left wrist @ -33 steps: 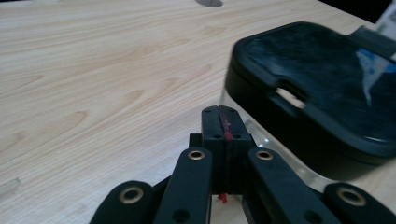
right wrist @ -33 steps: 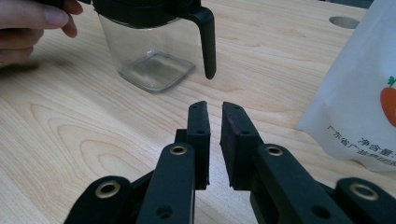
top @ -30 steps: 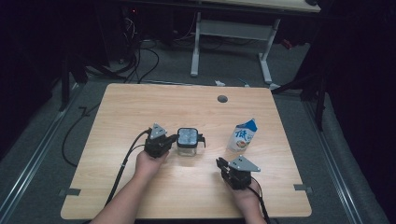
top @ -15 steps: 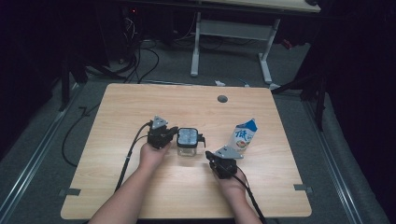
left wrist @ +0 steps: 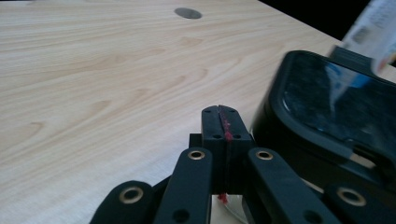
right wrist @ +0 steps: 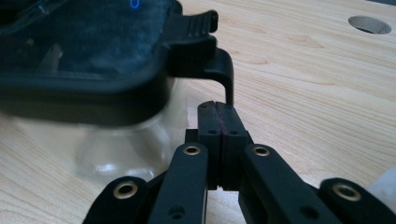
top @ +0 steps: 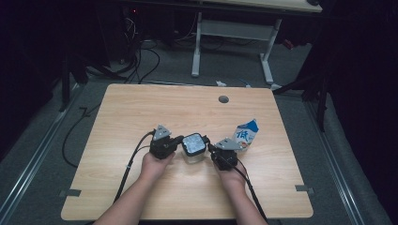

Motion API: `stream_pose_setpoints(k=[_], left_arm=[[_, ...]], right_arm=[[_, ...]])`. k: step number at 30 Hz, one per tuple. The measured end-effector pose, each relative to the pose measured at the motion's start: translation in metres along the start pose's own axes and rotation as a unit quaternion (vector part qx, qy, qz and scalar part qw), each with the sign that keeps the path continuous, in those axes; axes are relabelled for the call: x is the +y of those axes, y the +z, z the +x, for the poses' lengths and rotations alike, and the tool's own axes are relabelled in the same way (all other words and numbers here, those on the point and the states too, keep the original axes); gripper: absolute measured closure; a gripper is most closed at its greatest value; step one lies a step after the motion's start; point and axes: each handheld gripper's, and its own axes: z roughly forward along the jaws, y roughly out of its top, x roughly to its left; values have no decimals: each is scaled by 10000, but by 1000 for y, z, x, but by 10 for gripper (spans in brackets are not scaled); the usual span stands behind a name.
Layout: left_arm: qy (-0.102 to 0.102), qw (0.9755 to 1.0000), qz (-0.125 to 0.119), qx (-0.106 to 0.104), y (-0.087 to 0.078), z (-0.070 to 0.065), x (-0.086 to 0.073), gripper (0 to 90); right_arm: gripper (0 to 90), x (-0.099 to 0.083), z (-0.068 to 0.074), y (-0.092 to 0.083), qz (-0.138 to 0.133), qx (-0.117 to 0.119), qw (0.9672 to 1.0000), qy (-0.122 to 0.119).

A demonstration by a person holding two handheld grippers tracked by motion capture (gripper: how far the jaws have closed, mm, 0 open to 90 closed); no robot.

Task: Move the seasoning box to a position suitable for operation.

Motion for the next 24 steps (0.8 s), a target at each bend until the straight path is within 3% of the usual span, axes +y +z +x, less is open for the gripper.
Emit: stream_pose_setpoints(k=[5,9,16,24], left_arm=[[16,9999,27,152,-11,-1,-4,900],[-51,9998,35,187,-7,2,-3,900],[-100,9999,75,-6,3,-1,-2,900],[-61,9999,33,-105,-9,-14,-9,900]], right_arm=[[899,-3,-3,-11,-39,-54,10000,31],[899,-9,-6,-19,-66,-109,9999,15],[900,-10,-7,-20,-78,-101,9999,36],[900,-12,-9,-23,-73,-160,9998,20]])
